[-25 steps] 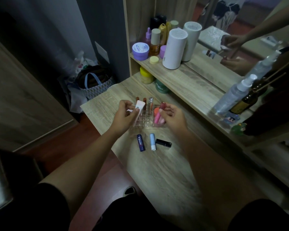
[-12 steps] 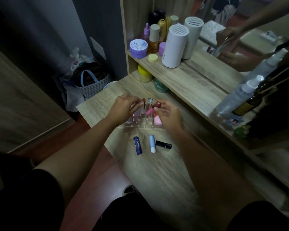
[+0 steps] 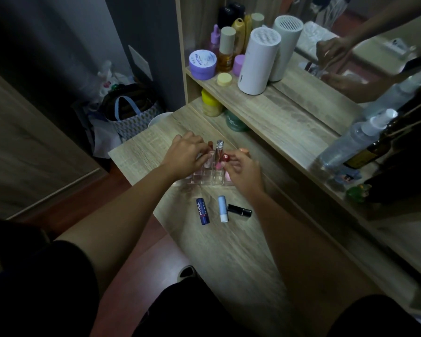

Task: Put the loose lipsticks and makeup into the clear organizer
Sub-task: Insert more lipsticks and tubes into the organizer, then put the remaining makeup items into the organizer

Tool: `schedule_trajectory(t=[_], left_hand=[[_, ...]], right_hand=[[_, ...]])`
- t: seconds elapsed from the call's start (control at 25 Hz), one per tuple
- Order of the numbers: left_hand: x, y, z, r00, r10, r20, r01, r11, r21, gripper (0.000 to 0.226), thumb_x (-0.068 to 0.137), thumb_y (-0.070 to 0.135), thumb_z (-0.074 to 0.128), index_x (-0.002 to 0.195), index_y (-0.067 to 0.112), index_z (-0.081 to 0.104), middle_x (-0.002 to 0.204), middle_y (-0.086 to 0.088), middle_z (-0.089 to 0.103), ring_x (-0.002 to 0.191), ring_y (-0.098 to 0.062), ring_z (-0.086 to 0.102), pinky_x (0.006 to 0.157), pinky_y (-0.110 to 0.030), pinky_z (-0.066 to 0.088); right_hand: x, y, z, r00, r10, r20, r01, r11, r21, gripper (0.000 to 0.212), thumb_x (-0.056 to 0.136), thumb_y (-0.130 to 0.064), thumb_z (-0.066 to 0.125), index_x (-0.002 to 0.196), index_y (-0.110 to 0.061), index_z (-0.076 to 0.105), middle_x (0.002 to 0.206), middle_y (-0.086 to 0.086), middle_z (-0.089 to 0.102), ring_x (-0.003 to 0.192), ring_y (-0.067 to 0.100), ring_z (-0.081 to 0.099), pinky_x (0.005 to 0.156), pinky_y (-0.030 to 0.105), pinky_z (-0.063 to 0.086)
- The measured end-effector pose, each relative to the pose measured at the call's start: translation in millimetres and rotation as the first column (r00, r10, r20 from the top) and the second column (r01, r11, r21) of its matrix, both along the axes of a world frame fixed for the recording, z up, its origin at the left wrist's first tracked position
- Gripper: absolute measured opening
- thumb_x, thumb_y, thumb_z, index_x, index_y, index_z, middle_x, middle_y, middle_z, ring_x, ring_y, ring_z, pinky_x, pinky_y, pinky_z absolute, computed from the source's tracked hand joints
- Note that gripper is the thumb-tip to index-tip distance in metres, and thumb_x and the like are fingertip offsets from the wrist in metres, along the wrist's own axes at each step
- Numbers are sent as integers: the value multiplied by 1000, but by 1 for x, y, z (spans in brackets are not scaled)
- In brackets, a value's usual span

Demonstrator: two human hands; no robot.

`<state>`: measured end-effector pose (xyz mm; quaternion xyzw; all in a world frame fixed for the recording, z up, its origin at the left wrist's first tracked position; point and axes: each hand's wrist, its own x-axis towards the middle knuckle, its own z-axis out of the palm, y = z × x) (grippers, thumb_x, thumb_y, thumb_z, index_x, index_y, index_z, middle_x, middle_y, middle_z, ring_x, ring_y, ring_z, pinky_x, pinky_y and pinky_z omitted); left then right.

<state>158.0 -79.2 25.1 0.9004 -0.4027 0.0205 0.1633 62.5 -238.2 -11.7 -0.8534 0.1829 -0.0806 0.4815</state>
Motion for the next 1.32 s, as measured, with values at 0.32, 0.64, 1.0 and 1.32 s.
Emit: schedule_trajectory(t=[0.32,0.64,1.0,1.32], left_hand=[[1,-2,-2,1000,-30,6,29,995,100,25,90,35,52,106,22,66,105,0,67,103,-24,50,83,-39,33],[5,-5,-1,993,-86,76,69,976,208,27,91,37,49,108,22,64,105,1,69,102,-24,49,81,-37,31],[-54,37,-11,968,104,-229,-169,943,-286,9,87,13,61,92,6,65,81,-10,66,71,-19,57,68,-33,49],[-103,34,-61,755,304,-581,-314,945,86,50,81,33,68,124,10,56,109,-23,60,103,-34,57,90,-35,44]], right_hand=[[5,2,-4,1000,29,-4,-29,995,-94,30,84,-10,65,114,-15,62,104,3,70,81,-2,61,64,0,47],[10,3,-5,1000,24,-20,-26,996,-87,29,79,-7,70,108,-9,64,96,2,69,71,-12,55,59,-7,42],[-36,3,-5,994,99,-40,-106,966,-237,14,77,-17,72,85,-15,62,77,-7,60,66,3,56,60,10,46],[-59,13,-16,863,431,-264,-501,798,-334,54,71,-20,73,120,-2,58,117,18,63,107,31,58,96,39,45]])
